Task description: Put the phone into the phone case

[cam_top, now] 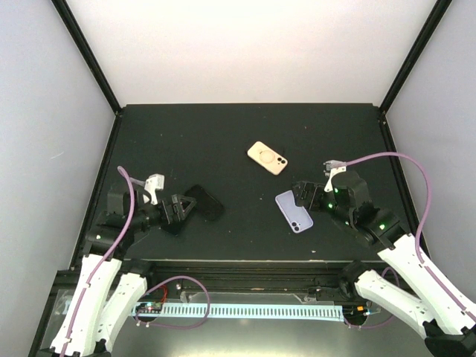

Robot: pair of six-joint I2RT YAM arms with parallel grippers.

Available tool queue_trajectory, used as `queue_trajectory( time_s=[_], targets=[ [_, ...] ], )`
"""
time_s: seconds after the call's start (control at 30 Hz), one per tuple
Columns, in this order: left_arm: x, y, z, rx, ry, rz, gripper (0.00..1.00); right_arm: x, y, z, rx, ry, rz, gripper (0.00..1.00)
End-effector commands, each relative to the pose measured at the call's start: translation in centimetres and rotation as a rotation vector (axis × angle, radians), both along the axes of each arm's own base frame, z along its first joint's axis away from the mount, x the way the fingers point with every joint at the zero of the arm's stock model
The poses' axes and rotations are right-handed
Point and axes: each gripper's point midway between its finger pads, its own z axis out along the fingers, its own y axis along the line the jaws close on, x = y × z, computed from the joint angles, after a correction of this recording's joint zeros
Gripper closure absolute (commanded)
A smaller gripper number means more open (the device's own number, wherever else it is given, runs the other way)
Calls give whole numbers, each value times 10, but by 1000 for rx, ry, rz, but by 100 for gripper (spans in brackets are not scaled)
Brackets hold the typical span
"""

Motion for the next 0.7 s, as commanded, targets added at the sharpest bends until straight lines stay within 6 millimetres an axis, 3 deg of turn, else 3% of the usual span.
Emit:
queue_trajectory(
  time_s=[0.0,0.1,0.3,0.5,0.67],
  targets=[
    [1,-6,45,-43,-151,-38,1,2,-4,32,19,-95,-4,0],
    [7,-4,48,-51,-198,-6,1,6,-8,39,1,-125,-22,0],
    [31,10,8,11,-58,107,1,28,-10,14,-129,-126,-52,0],
    [36,-2,-27,53,100,43,4,71,-40,-43,-362,58,-213,0],
    [30,-20,-40,59,126,-37,6,96,-66,-105,-254,271,-283,4]
  ],
)
